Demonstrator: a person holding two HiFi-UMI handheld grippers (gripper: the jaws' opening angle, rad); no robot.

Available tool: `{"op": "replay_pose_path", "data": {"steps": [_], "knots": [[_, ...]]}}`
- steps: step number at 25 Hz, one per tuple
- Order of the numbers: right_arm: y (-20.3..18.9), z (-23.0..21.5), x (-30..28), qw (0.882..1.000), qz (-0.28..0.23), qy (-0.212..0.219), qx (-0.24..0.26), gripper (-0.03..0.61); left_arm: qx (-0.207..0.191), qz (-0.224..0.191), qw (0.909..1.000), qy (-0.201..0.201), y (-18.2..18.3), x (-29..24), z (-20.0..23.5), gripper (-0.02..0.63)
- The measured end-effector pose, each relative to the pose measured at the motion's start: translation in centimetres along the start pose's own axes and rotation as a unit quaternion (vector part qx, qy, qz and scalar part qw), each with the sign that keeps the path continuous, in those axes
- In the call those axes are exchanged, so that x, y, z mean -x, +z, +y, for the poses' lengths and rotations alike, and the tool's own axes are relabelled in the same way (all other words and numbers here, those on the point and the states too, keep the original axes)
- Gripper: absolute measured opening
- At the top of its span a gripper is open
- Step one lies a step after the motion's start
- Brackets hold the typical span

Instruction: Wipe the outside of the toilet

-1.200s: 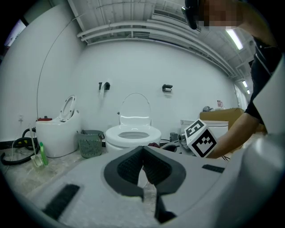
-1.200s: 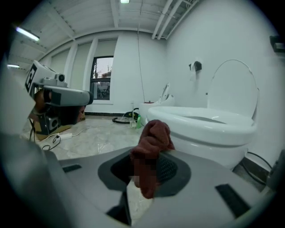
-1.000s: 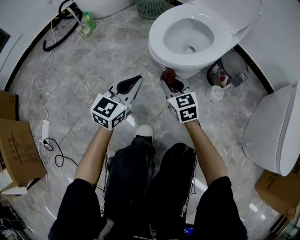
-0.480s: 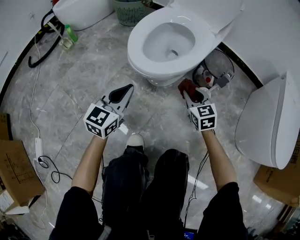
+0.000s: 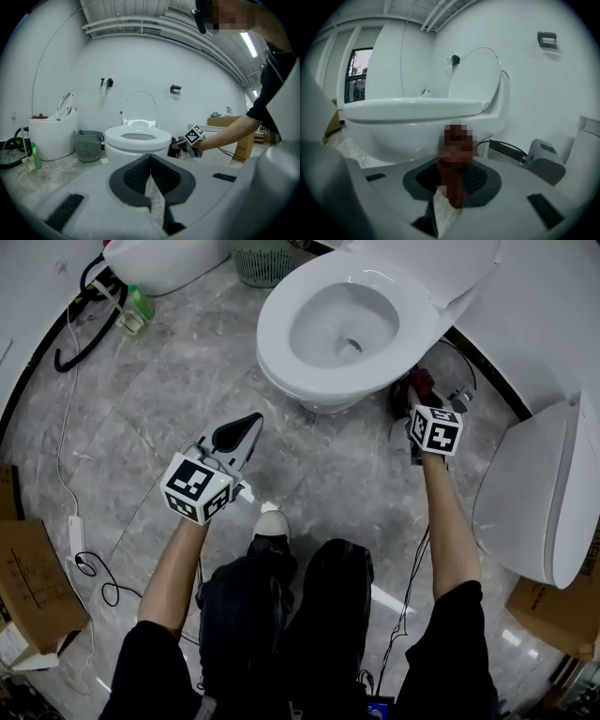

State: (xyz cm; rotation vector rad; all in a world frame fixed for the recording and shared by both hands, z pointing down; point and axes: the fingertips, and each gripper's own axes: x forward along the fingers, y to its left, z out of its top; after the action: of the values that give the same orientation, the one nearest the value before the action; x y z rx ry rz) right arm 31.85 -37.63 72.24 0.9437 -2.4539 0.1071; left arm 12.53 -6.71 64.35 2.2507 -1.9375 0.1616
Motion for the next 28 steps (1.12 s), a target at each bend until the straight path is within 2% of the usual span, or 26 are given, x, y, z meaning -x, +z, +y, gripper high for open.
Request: {"op": "replay_pose_path", "data": {"steps": [3,6,18,28], "knots": [[-0.1,-0.7,-2.0,1.000,0.007,-0.010,-0.025,0.097,0.000,0.005,1.0000,0.002,-0.4,-0.1,0.4,0.000],[-0.3,0.4,-2.9,1.000,0.005,-0.002,-0.029,0.097,0.001,0.009,1.0000,0.004,-0.8,0.1,0.5,0.000],[-0.6,6.6,-0.1,0.999,-0.007,0.053,0.009,0.091,0.008,-0.005,0.9995,0.030,0.0,2.5,0.8,0.000],[-0.9,16.0,3.9,0.993,-0.021,0.115,0.003,0.087,0.000,-0.020,0.9980,0.060,2.0,6.8,-0.6,0.000]]}}
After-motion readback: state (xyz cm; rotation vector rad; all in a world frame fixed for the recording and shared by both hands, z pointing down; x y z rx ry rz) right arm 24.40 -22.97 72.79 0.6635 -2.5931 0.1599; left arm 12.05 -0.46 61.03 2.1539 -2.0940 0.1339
